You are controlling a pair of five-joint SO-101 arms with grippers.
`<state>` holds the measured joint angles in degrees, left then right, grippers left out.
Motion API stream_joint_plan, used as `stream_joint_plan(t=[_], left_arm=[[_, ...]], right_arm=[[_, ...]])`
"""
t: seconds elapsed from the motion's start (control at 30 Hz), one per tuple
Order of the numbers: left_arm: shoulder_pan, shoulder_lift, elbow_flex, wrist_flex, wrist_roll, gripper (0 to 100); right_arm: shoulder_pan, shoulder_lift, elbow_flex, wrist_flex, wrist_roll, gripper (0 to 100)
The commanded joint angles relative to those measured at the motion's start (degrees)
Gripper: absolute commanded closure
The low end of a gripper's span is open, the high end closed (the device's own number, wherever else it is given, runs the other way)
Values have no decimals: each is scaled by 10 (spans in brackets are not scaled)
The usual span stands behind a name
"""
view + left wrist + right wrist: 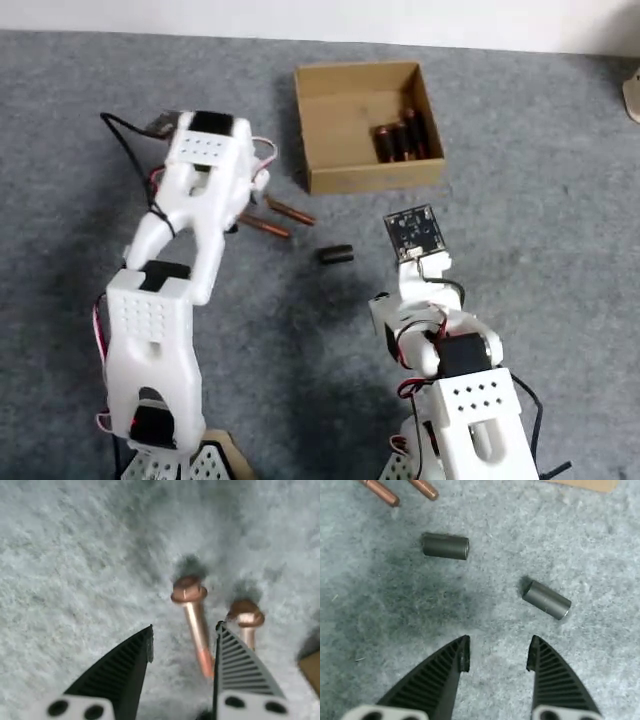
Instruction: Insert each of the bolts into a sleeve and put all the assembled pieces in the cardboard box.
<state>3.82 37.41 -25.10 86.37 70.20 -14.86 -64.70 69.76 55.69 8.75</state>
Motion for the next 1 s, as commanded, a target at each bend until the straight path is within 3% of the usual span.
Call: stream_joint_plan(t=[0.0,0.97], left_arm=[[28,15,0,-5,5,800],[-61,40,5,-37,18,804]], right_arm=[[-4,-9,-2,-12,6,814],[-4,-9,-2,-11,6,814]])
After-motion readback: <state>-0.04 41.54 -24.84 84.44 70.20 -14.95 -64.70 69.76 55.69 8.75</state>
